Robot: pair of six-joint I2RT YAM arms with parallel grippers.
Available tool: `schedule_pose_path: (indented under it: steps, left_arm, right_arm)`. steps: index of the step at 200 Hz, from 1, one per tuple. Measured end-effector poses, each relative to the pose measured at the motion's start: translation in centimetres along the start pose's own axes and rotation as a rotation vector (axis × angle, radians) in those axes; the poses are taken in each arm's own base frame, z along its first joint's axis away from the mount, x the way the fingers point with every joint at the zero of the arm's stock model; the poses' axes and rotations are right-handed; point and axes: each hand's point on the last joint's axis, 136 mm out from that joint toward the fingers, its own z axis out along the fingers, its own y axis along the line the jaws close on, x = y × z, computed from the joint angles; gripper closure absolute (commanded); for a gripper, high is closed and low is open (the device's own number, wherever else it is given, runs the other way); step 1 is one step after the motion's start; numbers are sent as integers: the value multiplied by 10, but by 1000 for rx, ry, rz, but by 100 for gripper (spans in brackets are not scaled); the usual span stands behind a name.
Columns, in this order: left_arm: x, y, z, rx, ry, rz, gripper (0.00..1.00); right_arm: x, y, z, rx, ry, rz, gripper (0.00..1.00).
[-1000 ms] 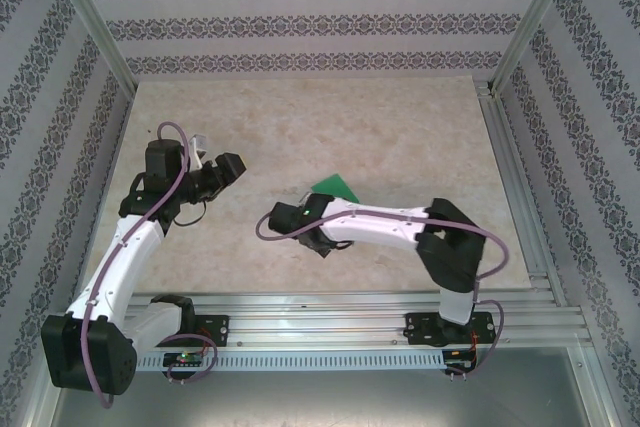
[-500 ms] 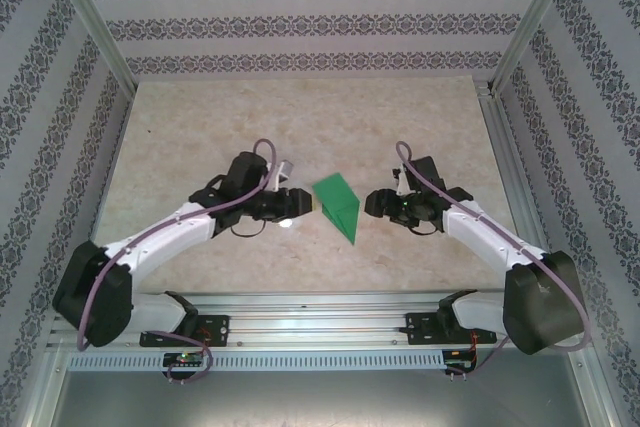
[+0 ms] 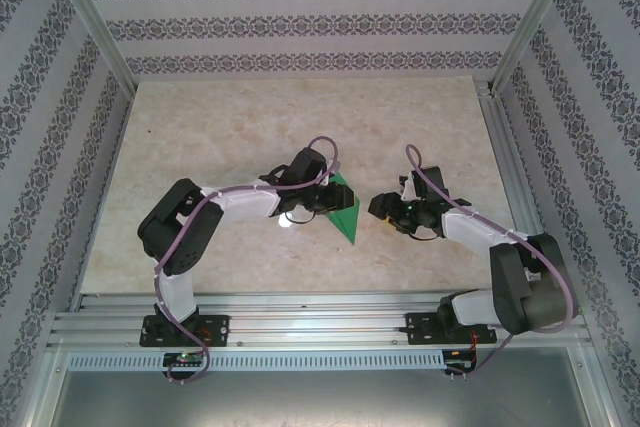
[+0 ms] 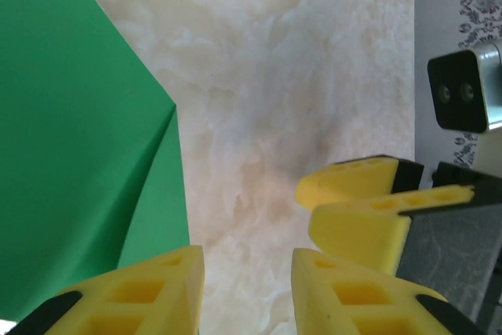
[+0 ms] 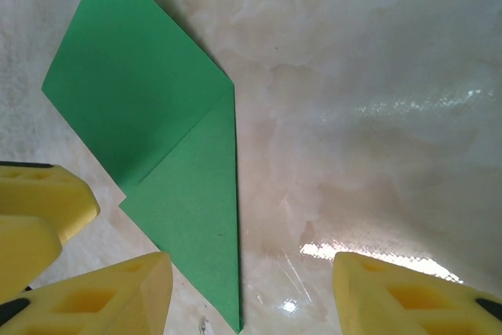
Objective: Fold a paper plane with a square sheet of paper (fold left side to right side)
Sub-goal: Fold the wing for the fifth time at the center of the table.
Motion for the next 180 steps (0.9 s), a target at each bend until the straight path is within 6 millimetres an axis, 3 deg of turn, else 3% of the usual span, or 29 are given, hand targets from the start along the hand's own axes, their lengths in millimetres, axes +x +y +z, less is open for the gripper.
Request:
schedule_pose_path:
  steps: [64,99,180]
  left_arm:
    - [-12,40,1,-88,-40,-44,72]
    - [-2,73,4,-153,-21,-77,76]
    - [0,76,3,-134,-43,-57,80]
  right_arm:
    - [0,-2,12,-10,33,-4,42]
    - [-6,3,20,-52,30,9,42]
    - [-7,24,50,-138,68,43,50]
